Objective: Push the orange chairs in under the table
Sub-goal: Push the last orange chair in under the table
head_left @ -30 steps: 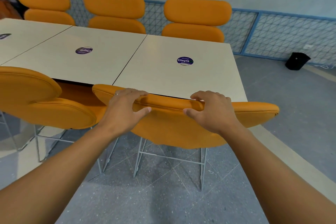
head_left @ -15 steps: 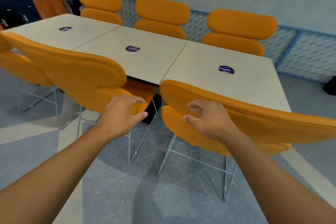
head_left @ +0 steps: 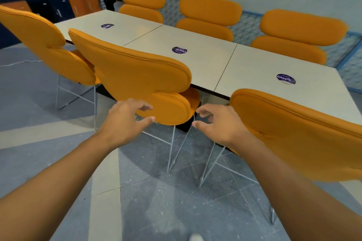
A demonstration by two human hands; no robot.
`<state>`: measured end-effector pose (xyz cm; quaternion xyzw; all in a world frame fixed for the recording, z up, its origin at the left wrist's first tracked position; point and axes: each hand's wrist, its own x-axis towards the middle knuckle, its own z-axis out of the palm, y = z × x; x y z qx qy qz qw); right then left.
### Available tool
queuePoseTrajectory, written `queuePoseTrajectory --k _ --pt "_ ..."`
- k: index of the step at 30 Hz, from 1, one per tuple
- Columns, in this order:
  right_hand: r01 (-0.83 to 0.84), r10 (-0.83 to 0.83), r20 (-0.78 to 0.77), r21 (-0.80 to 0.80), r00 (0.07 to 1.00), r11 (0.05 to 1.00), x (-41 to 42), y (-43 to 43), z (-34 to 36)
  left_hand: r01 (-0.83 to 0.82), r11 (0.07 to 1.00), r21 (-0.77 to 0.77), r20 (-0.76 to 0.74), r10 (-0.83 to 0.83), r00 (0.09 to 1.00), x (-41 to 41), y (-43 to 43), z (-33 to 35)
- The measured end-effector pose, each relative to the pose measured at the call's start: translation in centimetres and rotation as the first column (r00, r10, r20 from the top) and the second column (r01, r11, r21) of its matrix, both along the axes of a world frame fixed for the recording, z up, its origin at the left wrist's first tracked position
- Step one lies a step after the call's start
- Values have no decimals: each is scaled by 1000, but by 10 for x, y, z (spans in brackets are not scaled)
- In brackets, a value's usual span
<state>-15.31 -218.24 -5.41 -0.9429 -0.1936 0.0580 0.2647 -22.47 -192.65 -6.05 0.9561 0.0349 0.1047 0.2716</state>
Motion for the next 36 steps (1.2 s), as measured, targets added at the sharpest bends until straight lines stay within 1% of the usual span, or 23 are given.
queuePoseTrajectory --k 5,8,14,16,23,27,29,32,36 --pt "-2 3 45 -10 999 1000 33 48 13 -18 1000 -6 28 18 999 23 45 6" --pt "6 -8 86 21 996 1000 57 75 19 -10 1000 -12 50 10 999 45 68 13" --pt "22 -31 226 40 974 999 135 141 26 -29 997 68 115 21 993 121 129 32" --pt "30 -39 238 39 971 999 159 161 25 -38 997 68 123 30 992 145 145 38" --pt "0 9 75 -114 997 994 229 213 22 -36 993 110 76 28 997 225 197 48" --pt "-42 31 -65 -184 997 982 249 230 22 -14 989 144 -26 17 1000 259 220 44" --pt "-71 41 -134 -231 990 970 260 239 21 21 985 169 -85 -7 996 277 233 44" --pt "-102 49 -191 -276 980 956 268 247 17 94 972 216 -150 -62 987 300 247 40" --pt "-65 -3 -198 -334 980 940 271 255 14 217 950 227 -235 -163 958 328 263 31"
